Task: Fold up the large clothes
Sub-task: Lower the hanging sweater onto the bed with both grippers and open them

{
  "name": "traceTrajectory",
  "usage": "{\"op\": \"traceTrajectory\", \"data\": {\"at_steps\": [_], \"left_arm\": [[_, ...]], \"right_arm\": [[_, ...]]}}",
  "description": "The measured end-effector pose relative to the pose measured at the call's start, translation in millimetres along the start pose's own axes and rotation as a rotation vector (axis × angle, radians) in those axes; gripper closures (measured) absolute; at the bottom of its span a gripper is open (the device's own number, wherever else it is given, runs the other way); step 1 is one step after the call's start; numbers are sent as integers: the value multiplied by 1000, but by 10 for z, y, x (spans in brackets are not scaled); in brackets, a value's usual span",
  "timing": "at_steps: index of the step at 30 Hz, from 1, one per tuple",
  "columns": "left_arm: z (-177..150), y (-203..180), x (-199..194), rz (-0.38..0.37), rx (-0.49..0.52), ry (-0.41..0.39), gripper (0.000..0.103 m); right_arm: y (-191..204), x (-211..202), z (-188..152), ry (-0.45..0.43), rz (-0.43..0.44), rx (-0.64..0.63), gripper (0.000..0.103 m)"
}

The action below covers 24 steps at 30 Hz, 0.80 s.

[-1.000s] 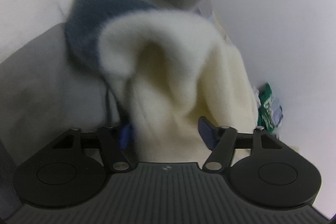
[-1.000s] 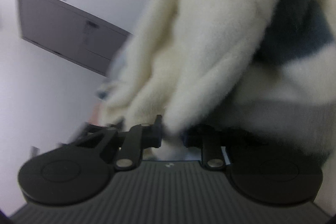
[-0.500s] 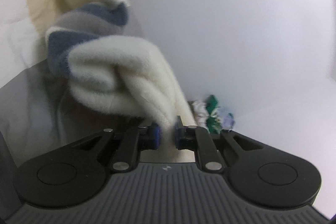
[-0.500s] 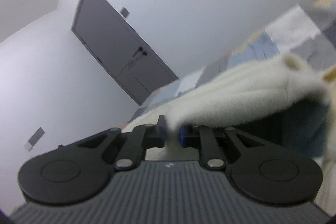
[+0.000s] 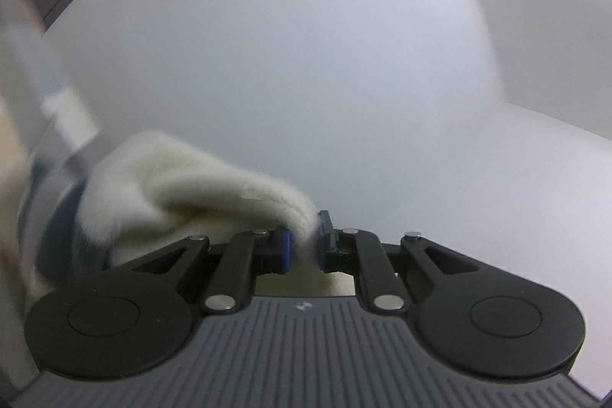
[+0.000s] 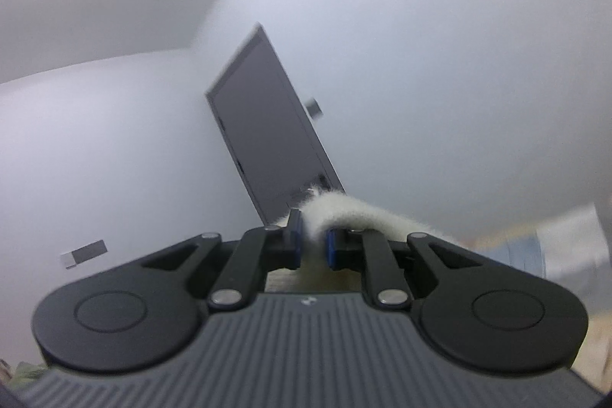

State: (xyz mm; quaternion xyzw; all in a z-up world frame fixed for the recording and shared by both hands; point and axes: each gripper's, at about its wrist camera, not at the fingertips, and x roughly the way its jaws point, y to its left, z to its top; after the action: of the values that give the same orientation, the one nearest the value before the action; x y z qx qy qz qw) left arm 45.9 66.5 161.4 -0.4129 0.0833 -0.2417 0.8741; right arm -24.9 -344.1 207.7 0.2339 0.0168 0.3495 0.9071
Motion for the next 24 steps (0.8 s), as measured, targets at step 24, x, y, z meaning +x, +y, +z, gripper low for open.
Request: {"op": "traceTrajectory", "data": {"at_steps": [24], "left_arm": [[489,135,2206,259,337,20,87]], "right_arm": [[-775,1761,959,27,-234,-36,87]]}}
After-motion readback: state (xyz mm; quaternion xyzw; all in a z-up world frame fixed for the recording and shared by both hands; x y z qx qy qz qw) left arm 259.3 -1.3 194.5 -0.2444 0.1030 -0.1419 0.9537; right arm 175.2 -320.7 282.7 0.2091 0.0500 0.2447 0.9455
